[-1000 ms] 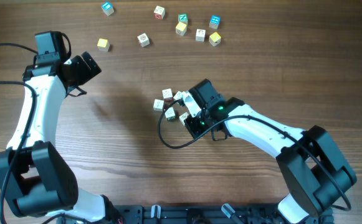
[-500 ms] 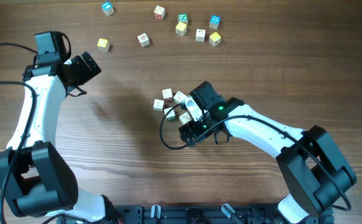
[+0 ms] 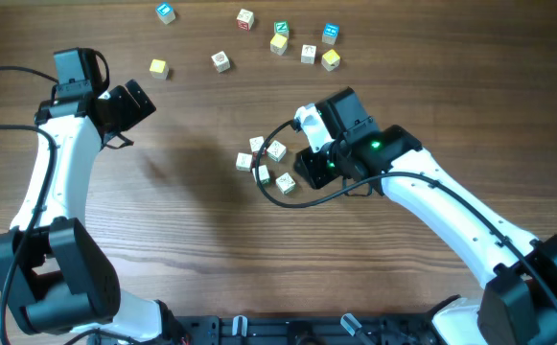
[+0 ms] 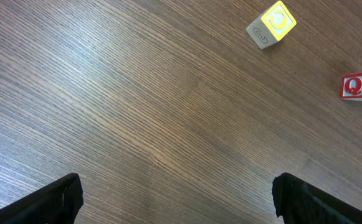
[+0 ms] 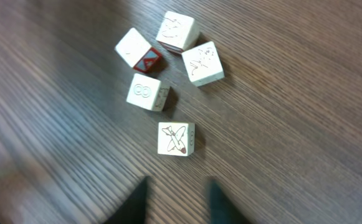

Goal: Form a circle

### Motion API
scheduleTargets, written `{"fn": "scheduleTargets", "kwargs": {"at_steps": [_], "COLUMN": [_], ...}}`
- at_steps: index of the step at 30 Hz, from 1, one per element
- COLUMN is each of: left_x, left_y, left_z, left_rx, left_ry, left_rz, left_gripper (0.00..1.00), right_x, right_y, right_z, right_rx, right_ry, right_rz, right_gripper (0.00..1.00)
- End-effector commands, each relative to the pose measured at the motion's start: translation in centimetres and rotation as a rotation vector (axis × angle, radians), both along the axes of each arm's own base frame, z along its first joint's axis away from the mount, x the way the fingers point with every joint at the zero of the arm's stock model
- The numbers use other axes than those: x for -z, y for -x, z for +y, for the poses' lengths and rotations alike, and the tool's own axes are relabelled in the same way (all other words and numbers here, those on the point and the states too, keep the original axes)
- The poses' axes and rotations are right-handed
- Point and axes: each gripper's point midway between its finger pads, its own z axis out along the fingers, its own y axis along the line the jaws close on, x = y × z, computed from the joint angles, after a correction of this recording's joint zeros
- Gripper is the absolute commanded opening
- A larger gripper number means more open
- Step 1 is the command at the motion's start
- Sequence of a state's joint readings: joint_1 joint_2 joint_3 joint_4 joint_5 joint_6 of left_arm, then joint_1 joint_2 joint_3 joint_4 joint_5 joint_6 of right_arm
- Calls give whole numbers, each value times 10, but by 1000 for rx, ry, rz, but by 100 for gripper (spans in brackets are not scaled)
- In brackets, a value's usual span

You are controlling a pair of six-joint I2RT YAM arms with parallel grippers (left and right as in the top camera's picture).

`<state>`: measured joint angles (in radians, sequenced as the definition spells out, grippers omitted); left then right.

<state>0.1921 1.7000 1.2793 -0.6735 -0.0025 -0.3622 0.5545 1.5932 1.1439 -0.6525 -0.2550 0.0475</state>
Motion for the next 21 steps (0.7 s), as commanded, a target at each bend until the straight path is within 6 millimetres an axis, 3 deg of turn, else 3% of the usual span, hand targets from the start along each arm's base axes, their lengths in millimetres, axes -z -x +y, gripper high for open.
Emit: {"fn": "scheduleTargets", "kwargs": {"at_steps": [1, 7, 11, 15, 18, 21], "left_x": [-6, -6, -6, -6, -6, -6], "left_y": [-1, -1, -1, -1, -1, -1], "left_z": [1, 1, 1, 1, 1, 1], "left_rx": [-12, -12, -12, -12, -12, -12], "left_ry": [4, 4, 4, 4, 4, 4], "left_rz": [-16, -16, -16, -16, -16, -16], "left_gripper": [100, 100, 100, 100, 100, 100], "right_x": [30, 75, 104, 106, 110, 106], "right_y": [5, 2, 11, 11, 5, 12], "right_z": [-7, -5, 6, 19, 2, 0], "right_rx": [63, 30, -9, -30, 35, 18], "right_ry": [42, 104, 173, 167, 248, 262], "right_rz": [64, 87, 100, 70, 49, 74], "right_gripper": [20, 13, 18, 18, 17, 20]}}
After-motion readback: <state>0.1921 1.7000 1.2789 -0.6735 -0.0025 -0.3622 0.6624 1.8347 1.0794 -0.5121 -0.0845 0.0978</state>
